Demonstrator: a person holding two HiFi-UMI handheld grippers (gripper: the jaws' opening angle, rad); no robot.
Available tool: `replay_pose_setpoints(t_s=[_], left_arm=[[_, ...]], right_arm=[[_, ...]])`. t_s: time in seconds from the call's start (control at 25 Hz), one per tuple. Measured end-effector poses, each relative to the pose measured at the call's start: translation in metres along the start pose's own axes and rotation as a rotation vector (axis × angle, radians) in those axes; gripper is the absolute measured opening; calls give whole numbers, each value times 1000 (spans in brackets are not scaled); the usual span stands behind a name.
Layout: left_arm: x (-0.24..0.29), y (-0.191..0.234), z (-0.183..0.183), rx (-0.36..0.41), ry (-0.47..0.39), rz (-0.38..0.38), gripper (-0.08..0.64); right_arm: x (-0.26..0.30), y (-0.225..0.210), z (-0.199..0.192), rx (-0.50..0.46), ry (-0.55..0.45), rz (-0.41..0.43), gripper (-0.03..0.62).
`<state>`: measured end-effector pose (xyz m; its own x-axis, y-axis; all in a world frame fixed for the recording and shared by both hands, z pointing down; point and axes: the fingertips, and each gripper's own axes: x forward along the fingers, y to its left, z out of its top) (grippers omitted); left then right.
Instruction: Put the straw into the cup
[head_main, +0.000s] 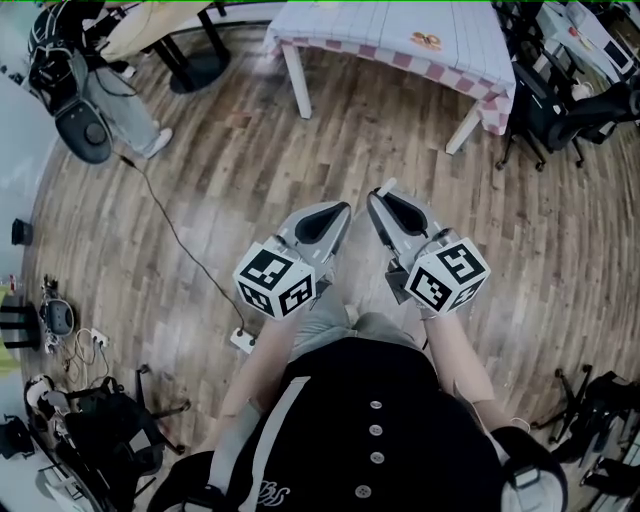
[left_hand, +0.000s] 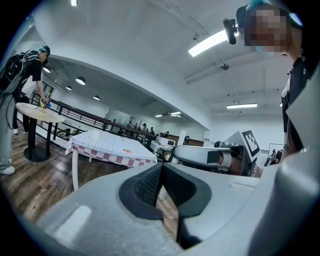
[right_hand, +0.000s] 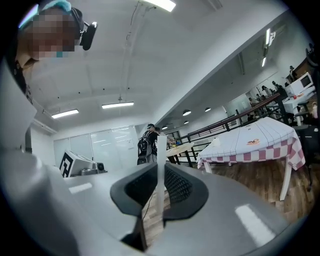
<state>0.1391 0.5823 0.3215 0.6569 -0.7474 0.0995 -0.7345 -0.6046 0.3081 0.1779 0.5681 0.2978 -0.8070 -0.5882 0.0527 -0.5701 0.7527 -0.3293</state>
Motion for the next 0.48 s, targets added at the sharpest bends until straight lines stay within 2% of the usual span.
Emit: replay_pose_setpoints(t_s=[0.16, 0.32, 0.48], left_arm=[[15, 23, 16, -3, -62, -56, -2], [33, 59, 27, 30, -47, -68, -2], [51, 108, 36, -8, -31, -48, -2]], right_arm=[[26, -16, 6, -63, -1, -13, 41], [62, -44, 5, -29, 3, -37, 41], [111, -70, 3, -28, 30, -70, 41]])
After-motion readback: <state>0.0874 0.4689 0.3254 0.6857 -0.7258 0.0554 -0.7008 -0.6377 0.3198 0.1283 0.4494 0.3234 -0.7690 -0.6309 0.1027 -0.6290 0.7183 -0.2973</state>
